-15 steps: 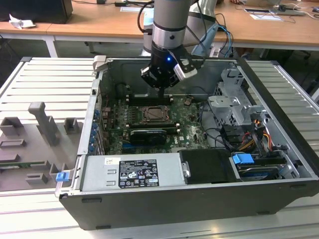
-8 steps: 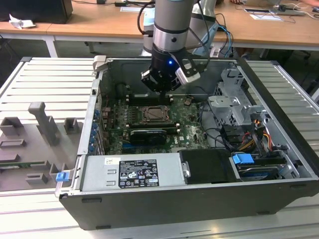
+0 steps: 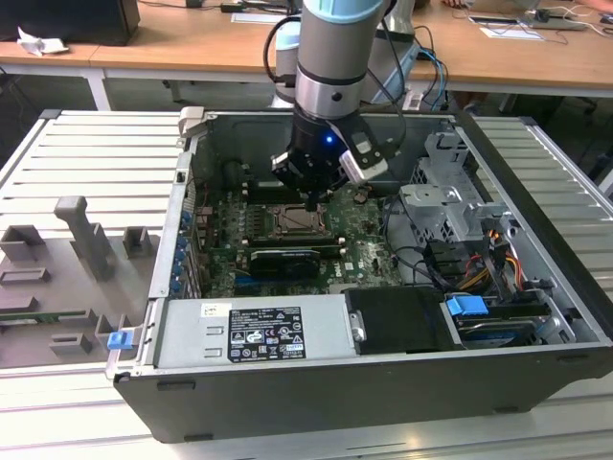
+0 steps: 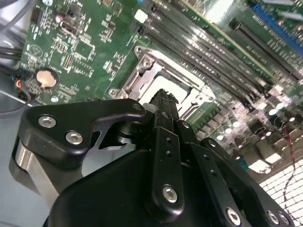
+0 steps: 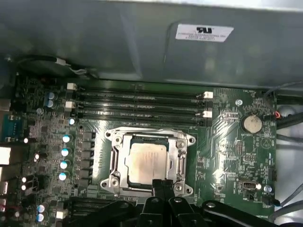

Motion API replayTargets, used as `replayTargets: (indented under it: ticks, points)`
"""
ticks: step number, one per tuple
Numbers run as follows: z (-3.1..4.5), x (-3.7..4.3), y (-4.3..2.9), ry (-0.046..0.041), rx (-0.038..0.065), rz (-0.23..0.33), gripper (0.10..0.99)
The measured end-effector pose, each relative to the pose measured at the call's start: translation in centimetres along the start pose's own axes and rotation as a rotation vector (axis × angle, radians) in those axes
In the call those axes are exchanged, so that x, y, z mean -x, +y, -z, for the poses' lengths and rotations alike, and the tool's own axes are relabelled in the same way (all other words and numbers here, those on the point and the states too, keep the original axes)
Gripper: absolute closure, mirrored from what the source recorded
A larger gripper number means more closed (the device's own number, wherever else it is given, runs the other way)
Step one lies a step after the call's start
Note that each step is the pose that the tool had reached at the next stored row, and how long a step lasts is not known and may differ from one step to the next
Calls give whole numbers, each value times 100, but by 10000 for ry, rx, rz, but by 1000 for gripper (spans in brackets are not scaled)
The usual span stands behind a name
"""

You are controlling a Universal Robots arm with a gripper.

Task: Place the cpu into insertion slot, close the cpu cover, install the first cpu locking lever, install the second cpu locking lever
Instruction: 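Install the second cpu locking lever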

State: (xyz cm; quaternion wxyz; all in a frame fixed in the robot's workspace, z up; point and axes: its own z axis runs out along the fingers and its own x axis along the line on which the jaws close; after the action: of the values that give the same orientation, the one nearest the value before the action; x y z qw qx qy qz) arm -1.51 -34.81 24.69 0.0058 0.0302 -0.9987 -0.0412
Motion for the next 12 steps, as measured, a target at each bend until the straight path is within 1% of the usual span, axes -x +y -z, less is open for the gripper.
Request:
replayTargets:
  ticks: [1, 3, 5, 6, 8, 12]
  points:
    - [1, -2, -29, 0, 0, 0, 980]
    - [2, -4, -65, 0, 0, 1, 980]
    - [9, -10, -160, 1, -1, 2, 980]
    - [9, -13, -184, -1, 0, 2, 980]
    - [11, -18, -217, 0, 0, 5, 980]
    - [9, -66, -223, 0, 13, 5, 980]
